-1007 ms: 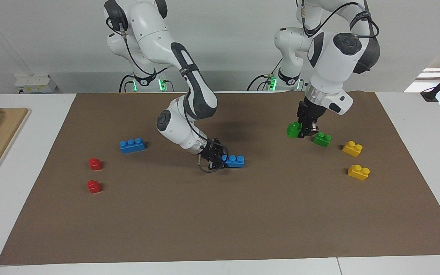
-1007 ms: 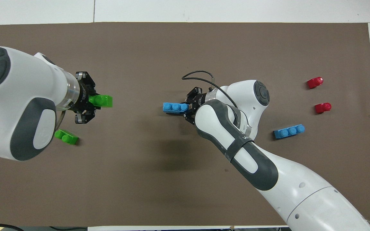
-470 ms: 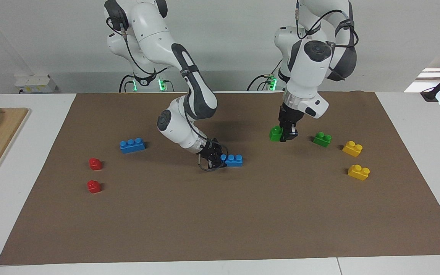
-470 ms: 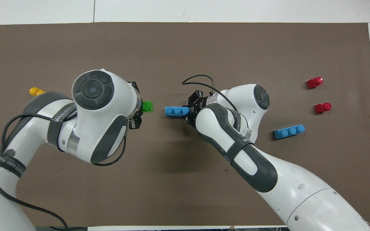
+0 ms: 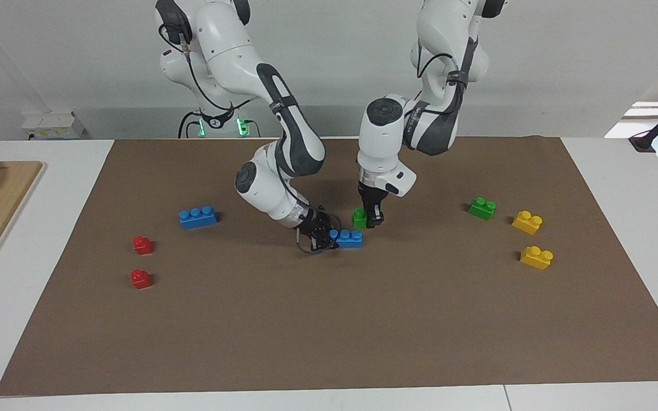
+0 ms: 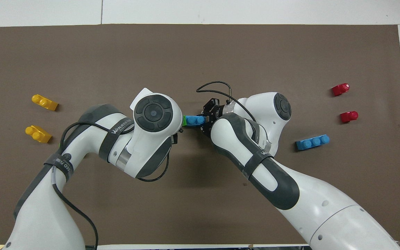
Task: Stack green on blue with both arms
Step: 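Bring the green brick with the left gripper to the blue brick, then press the green brick onto the blue brick while the right gripper holds it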
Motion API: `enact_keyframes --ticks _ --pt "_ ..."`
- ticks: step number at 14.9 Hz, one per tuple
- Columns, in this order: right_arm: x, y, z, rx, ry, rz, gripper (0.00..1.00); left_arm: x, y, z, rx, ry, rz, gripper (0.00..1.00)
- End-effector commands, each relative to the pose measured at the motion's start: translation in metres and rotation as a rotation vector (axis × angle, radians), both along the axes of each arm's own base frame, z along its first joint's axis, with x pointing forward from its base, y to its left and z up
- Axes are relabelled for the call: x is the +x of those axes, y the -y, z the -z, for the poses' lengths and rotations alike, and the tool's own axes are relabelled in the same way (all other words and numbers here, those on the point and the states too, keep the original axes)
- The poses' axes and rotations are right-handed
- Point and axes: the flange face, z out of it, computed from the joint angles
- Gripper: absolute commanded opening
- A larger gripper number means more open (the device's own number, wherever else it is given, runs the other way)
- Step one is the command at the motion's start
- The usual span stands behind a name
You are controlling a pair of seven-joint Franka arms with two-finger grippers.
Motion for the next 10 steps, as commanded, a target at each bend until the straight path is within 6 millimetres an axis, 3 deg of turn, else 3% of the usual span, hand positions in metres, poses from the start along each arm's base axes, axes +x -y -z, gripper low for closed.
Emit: enact_keyframes --ticks 1,10 --pt "-0.009 0.004 0.002 0.000 0.023 0.001 0.00 0.002 0.010 0.013 0.007 0.023 -0.022 0.00" --pt "-0.015 -0.003 0.005 -0.010 0.033 0.005 0.00 0.000 0.024 0.023 -0.011 0.053 0.010 0.00"
